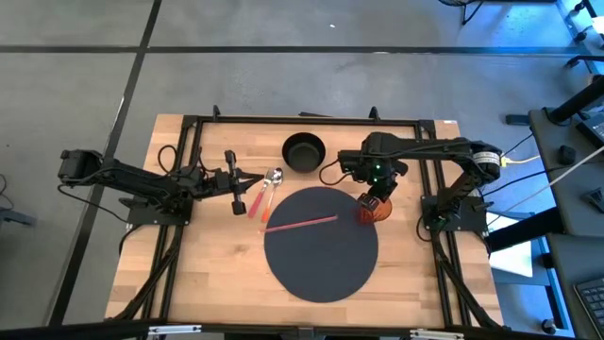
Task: Pick & Place Utensil
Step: Adjust the brown glass on the gray mat
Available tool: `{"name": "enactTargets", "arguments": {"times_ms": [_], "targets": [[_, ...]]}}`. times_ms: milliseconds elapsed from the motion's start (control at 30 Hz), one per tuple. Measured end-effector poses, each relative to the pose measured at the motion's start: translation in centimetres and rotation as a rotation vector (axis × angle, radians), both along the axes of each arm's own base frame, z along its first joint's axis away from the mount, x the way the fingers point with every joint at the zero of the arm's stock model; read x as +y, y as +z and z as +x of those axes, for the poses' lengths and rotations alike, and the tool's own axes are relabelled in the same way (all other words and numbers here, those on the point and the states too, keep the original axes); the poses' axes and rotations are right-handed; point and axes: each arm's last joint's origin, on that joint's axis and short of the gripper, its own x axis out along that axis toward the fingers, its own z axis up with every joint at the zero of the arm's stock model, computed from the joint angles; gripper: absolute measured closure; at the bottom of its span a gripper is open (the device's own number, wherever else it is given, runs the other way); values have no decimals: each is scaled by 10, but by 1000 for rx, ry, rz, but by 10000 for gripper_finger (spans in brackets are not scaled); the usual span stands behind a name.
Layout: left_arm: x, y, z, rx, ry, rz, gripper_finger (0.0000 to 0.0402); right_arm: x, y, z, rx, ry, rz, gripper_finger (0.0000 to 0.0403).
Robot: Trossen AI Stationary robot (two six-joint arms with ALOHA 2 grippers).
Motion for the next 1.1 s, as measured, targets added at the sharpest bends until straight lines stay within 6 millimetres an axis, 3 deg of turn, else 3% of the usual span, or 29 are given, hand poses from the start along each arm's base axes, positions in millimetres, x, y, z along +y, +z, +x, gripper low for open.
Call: {"name": "enactTargets", "arguments": {"times_ms": [600, 933, 1100], "targets": [[0, 0, 0, 0, -9, 2, 398, -5, -5, 6, -62, 95, 15, 373], [0, 0, 0, 0, -8, 4, 398, -5, -3, 4, -41, 75, 15, 256], [0, 0, 0, 1, -8, 4, 398, -4, -3, 2, -17, 77, 15, 222]]}}
